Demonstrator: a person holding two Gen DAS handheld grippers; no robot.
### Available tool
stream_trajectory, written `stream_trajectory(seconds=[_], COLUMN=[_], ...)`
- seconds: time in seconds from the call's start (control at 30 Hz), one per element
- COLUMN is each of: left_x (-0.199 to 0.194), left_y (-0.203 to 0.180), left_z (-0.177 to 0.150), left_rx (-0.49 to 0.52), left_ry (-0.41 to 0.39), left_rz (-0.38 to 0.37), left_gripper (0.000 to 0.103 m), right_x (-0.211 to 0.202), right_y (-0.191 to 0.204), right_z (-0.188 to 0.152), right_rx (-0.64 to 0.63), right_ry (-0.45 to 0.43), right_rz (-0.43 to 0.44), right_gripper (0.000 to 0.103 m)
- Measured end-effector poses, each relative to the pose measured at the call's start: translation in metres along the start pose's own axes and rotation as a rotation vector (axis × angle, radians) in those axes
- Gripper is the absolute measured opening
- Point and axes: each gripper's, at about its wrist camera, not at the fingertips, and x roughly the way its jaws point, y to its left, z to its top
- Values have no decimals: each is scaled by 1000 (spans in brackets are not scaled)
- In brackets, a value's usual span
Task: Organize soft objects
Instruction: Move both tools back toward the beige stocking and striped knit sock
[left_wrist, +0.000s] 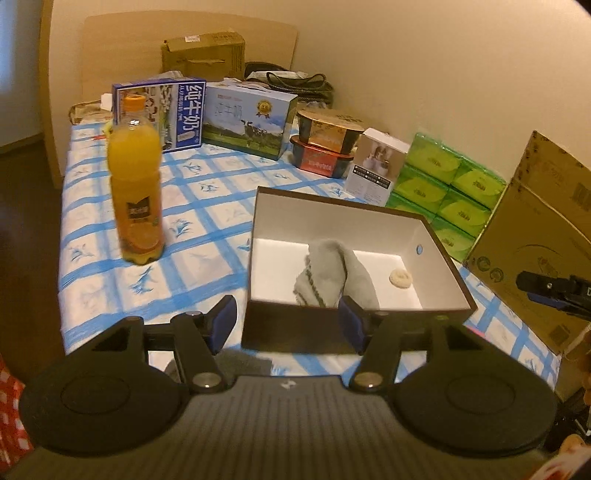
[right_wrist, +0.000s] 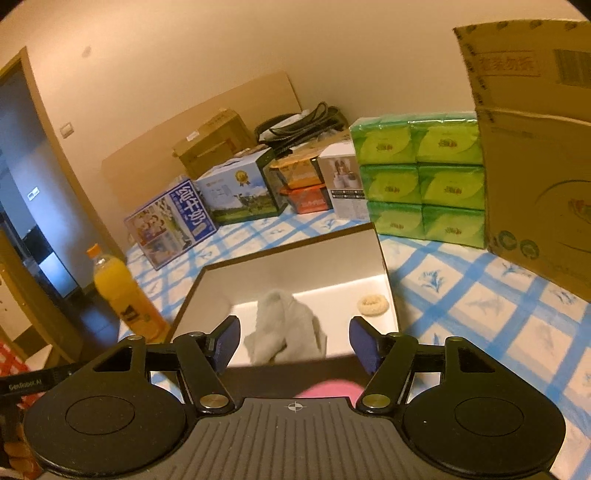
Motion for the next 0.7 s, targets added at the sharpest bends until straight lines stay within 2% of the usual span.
stream_trajectory(seconds=[0.2,0.43,0.7], left_x=[-42,-84,-117], left_y=[-4,-10,-18], left_z=[-23,-48,-72], left_rx=[1,-24,-38], left_ry=[-11,-23,-11], left_rz=[4,-13,-44], left_gripper=[59,60,60], right_x=[-42,-88,-125], right_y=[8,18,33], right_z=[-23,-46,-82], right_rx=[0,-5,-52], right_ry=[-2,-34,-29], right_rz=[-6,-16,-68], right_gripper=[69,77,78])
